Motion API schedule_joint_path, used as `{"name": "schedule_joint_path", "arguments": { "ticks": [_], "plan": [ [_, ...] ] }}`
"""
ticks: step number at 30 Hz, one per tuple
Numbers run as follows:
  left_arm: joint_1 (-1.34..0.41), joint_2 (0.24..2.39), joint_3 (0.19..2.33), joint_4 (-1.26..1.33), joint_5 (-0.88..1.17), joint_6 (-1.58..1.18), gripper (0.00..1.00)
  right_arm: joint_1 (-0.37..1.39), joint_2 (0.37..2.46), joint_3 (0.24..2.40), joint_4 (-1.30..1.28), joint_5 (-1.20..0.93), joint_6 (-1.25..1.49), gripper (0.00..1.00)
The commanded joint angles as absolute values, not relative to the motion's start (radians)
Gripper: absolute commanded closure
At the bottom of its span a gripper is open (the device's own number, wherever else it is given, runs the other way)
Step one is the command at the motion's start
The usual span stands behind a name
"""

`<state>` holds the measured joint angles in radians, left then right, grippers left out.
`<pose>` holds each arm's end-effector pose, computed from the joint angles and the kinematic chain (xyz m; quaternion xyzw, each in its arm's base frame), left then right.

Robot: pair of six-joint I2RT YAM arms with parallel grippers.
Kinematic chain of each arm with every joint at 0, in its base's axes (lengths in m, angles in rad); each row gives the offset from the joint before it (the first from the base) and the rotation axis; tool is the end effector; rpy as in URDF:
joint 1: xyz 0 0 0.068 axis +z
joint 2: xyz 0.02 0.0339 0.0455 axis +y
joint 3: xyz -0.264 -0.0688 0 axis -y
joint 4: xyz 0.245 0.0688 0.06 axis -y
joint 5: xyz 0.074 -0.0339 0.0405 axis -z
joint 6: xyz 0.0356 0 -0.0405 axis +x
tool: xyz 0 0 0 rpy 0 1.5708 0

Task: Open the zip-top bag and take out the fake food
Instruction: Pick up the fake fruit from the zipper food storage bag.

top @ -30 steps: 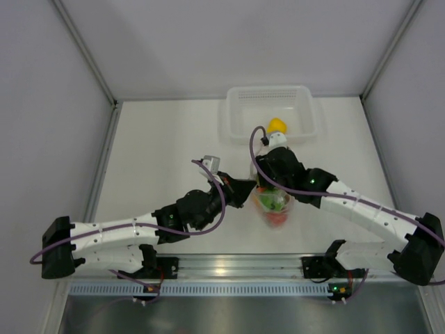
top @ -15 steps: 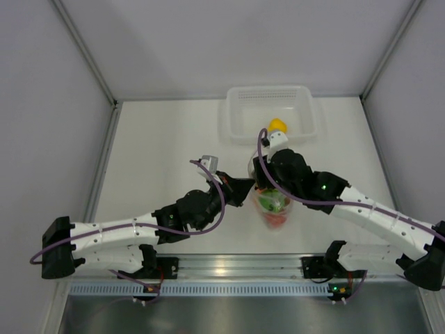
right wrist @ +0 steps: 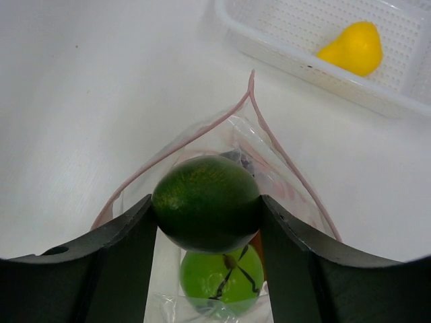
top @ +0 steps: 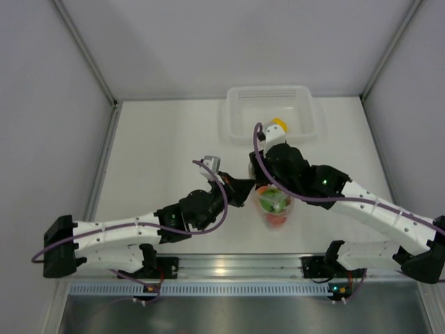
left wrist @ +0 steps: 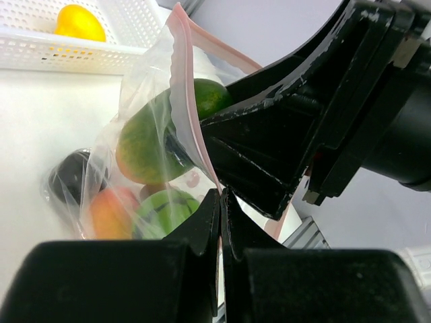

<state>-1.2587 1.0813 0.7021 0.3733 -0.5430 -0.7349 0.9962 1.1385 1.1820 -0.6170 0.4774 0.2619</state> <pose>0.0943 -0.2324 0.3109 -0.0057 0.7089 -0.4671 0.5285 0.1443 0.1928 0.3665 -0.2008 0.8370 0.1055 0.4979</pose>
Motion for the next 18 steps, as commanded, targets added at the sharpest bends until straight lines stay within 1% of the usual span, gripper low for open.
{"name": "schedule_joint_path", "arguments": {
  "ticks": [1, 12, 18],
  "plan": [
    [-1.264, 1.091, 0.716, 0.419, -0.538, -0.744, 1.00, 1.041, 1.169, 1.267, -0.676, 0.552, 0.276, 0.74],
    [-1.264, 1.066, 0.693, 0.419, -0.584, -0.756, 1.00, 1.068, 1.144, 1.377, -0.799, 0.580, 0.325, 0.75],
    [-1.264, 1.060, 0.690, 0.419, -0.614, -0.773, 1.00, 1.077, 1.108, 1.358, -0.827, 0.569, 0.333, 0.75]
  ]
}}
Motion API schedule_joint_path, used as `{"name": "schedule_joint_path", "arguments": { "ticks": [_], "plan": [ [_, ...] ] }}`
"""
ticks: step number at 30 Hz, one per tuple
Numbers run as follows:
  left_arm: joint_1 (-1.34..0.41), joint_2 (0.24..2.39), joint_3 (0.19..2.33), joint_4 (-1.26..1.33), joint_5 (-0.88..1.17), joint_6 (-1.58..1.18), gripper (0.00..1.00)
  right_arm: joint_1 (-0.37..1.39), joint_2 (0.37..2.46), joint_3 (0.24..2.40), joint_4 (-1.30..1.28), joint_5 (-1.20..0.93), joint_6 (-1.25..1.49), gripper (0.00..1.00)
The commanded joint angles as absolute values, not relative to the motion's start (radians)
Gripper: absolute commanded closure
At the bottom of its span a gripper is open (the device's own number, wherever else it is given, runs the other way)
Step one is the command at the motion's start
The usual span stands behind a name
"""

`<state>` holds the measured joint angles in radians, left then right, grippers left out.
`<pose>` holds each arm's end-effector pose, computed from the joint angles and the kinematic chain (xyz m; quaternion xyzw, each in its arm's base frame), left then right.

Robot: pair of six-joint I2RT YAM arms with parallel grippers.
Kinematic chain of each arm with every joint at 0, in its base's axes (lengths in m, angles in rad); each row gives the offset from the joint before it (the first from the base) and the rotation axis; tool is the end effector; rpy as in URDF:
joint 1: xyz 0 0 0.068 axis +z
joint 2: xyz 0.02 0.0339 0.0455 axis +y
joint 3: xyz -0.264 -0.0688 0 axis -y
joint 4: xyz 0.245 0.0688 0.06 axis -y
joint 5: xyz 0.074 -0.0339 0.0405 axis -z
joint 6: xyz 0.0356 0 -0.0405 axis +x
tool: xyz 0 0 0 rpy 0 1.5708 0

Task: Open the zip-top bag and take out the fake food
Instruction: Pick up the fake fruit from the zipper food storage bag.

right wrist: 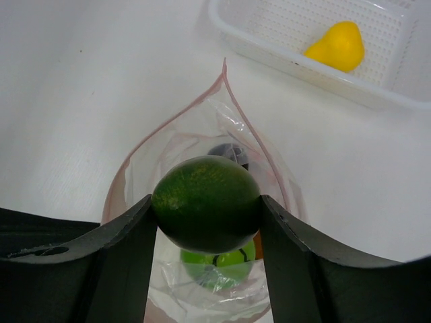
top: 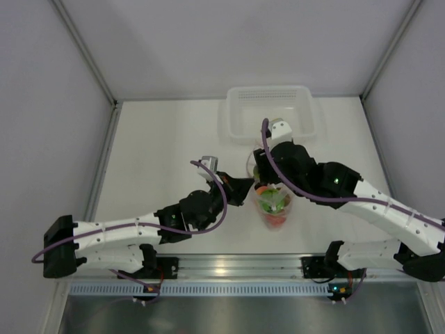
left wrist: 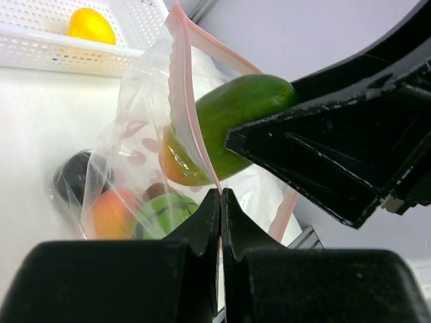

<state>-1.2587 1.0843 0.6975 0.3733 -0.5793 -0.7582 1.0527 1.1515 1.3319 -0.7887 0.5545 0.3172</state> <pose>0.0953 -0.2318 0.3086 -0.0254 0.7106 -0.4610 0.5309 0.1294 0.1891 0.3980 -0.1883 0.8411 0.0938 0.4983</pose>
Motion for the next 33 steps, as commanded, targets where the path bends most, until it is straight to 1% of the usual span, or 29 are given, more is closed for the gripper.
{"name": "schedule_joint_path", "arguments": {
  "ticks": [1, 7, 17, 22, 27, 29, 30, 31, 33],
  "plan": [
    [-1.264, 1.063, 0.693, 0.419, -0.615, -0.769, 1.00, 1.078, 1.094, 1.355, -0.828, 0.566, 0.336, 0.75],
    [-1.264, 1.086, 0.696, 0.419, -0.630, -0.772, 1.00, 1.078, 1.065, 1.393, -0.842, 0.526, 0.331, 0.75],
    [-1.264, 1.103, 0.704, 0.419, -0.626, -0.772, 1.00, 1.078, 1.061, 1.531, -0.876, 0.453, 0.302, 0.75],
    [-1.264, 1.085, 0.693, 0.419, -0.627, -0.769, 1.00, 1.074, 1.123, 1.655, -0.925, 0.541, 0.275, 0.75],
    [-1.264, 1.086, 0.703, 0.419, -0.607, -0.759, 1.00, 1.048, 1.206, 1.850, -0.960, 0.624, 0.213, 0.75],
    [-1.264, 1.089, 0.712, 0.419, -0.600, -0.750, 1.00, 0.994, 1.247, 1.906, -0.965, 0.615, 0.196, 0.75],
    [-1.264, 1.091, 0.716, 0.419, -0.595, -0.747, 1.00, 0.956, 1.261, 1.913, -0.956, 0.576, 0.181, 0.75],
    [-1.264, 1.091, 0.716, 0.419, -0.594, -0.742, 1.00, 0.869, 1.282, 1.908, -0.944, 0.566, 0.178, 0.75],
    [-1.264, 1.086, 0.716, 0.419, -0.589, -0.741, 1.00, 0.790, 1.310, 1.885, -0.917, 0.513, 0.147, 0.75]
  ]
}}
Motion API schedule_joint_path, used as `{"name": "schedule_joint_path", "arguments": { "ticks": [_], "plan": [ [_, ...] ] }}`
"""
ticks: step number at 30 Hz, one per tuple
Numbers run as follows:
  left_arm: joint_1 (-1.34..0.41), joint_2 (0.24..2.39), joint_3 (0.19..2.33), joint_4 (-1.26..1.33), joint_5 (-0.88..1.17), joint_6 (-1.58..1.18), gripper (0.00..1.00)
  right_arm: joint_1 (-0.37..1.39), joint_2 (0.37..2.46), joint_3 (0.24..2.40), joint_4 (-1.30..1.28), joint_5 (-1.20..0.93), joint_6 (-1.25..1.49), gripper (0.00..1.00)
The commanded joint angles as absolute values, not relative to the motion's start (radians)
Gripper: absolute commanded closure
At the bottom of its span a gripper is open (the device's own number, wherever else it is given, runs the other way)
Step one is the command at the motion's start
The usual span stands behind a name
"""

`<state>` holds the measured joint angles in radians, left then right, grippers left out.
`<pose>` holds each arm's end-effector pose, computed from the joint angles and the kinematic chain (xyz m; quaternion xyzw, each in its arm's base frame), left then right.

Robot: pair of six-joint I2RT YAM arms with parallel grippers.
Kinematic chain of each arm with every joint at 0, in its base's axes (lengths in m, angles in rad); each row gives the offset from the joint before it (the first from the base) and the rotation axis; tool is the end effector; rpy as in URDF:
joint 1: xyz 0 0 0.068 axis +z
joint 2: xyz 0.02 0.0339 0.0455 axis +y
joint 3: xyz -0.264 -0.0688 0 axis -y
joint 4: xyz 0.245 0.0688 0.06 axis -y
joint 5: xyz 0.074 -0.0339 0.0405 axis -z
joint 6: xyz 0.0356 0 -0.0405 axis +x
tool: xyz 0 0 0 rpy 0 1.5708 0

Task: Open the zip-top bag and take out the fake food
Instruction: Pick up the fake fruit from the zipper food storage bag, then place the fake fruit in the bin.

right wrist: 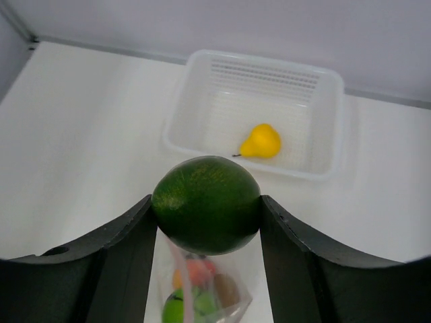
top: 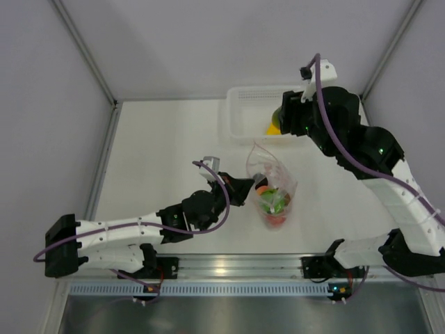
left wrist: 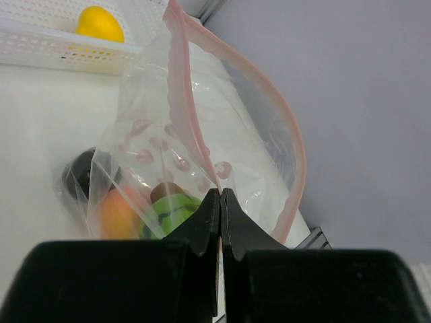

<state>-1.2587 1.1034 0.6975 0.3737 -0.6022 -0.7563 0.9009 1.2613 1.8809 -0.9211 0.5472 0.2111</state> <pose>0.0969 -0.2347 0.3042 -0.0293 0.7158 -0.4479 0.5349 0.1411 0.1483 0.5251 -0.1114 0.7838 0.1165 0.5997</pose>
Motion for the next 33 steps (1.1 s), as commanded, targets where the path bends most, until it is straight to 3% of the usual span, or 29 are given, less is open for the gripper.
{"name": "schedule_joint_path", "arguments": {
  "ticks": [1, 11, 19, 26, 33],
  "plan": [
    [-1.264, 1.083, 0.715, 0.419, -0.589, -0.736, 1.00, 0.734, 1.336, 1.876, -0.878, 0.515, 0.134, 0.75],
    [-1.264, 1.039, 0.693, 0.417, -0.574, -0.710, 1.00, 0.463, 1.529, 1.891, -0.683, 0.350, 0.094, 0.76],
    [-1.262, 1.038, 0.695, 0.417, -0.554, -0.695, 1.00, 0.371, 1.684, 1.879, -0.491, 0.219, 0.092, 0.77],
    [-1.262, 1.055, 0.704, 0.417, -0.506, -0.699, 1.00, 0.318, 1.876, 1.983, -0.463, 0.181, 0.058, 0.77],
    [-1.262, 1.063, 0.712, 0.416, -0.479, -0.695, 1.00, 0.233, 2.064, 2.032, -0.440, 0.008, 0.127, 0.75]
  ]
}}
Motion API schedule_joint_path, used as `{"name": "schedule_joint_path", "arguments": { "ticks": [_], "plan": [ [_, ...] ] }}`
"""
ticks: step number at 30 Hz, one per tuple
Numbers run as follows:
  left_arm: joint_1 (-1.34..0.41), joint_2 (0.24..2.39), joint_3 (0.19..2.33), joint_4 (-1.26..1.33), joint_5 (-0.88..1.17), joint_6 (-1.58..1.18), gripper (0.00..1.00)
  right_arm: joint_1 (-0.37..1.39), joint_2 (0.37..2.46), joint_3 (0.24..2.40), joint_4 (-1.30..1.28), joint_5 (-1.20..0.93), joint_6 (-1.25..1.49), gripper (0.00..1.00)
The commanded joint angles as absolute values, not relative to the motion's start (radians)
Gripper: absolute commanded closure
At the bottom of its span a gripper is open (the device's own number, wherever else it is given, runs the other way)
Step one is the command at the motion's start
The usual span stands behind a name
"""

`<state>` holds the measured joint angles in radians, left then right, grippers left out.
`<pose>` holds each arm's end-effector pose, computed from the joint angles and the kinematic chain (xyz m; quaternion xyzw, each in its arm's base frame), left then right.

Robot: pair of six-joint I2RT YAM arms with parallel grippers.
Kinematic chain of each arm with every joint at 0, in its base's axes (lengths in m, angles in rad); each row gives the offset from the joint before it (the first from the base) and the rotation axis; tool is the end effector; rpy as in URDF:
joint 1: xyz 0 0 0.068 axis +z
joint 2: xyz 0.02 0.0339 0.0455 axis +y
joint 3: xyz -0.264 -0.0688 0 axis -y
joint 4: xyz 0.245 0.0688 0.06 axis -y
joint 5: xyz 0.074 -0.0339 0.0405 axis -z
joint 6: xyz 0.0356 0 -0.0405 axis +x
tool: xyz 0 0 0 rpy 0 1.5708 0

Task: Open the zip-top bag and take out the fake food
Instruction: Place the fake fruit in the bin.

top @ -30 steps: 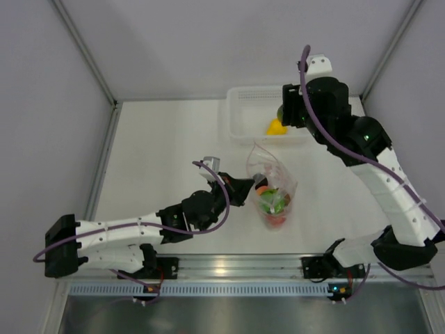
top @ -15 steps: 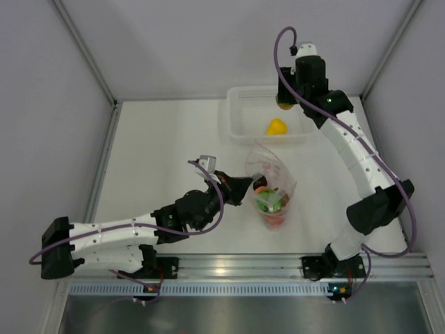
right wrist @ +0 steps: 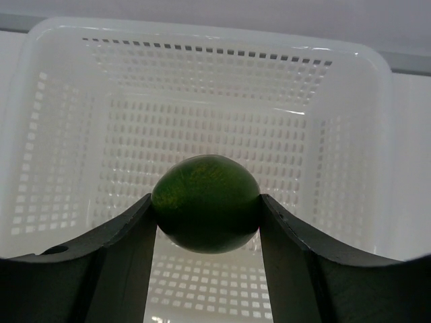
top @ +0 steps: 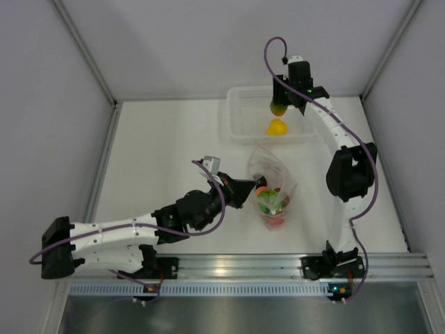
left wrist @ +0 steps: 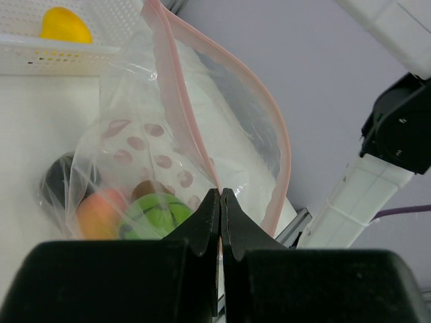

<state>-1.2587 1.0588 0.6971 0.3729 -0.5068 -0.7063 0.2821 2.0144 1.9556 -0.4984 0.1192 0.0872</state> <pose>0.0920 -0.2290 0.3142 0.0141 0.7035 -0.4748 0.5286 0.4567 0.1279 0.3396 -0.0561 0.8714 0.0378 0.4858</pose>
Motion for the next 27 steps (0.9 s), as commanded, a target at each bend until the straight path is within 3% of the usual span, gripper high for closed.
{"name": "schedule_joint_path", "arguments": {
  "ticks": [1, 6, 8, 9, 11, 12, 18, 23, 27],
  "plan": [
    [-1.262, 1.065, 0.712, 0.417, -0.477, -0.695, 1.00, 0.226, 2.077, 2.026, -0.431, 0.000, 0.138, 0.75],
    [-1.262, 1.077, 0.718, 0.416, -0.480, -0.684, 1.00, 0.203, 2.152, 2.014, -0.374, -0.155, 0.169, 0.73],
    [-1.262, 1.077, 0.718, 0.416, -0.480, -0.681, 1.00, 0.199, 2.167, 2.023, -0.382, -0.150, 0.181, 0.59],
    [-1.261, 1.074, 0.718, 0.416, -0.479, -0.681, 1.00, 0.193, 2.169, 2.028, -0.385, -0.153, 0.184, 0.45],
    [-1.262, 1.072, 0.716, 0.416, -0.476, -0.680, 1.00, 0.187, 2.169, 2.033, -0.393, -0.143, 0.189, 0.41],
    [-1.261, 1.072, 0.716, 0.416, -0.476, -0.680, 1.00, 0.184, 2.160, 2.042, -0.405, -0.132, 0.190, 0.32],
    [-1.261, 1.088, 0.729, 0.416, -0.466, -0.683, 1.00, 0.172, 2.146, 2.140, -0.482, -0.120, 0.173, 0.03],
    [-1.261, 1.111, 0.744, 0.417, -0.469, -0.683, 1.00, 0.160, 2.019, 2.111, -0.509, -0.139, 0.195, 0.06],
    [-1.259, 1.127, 0.756, 0.417, -0.488, -0.680, 1.00, 0.160, 1.817, 1.938, -0.492, -0.186, 0.250, 0.18]
  ]
}}
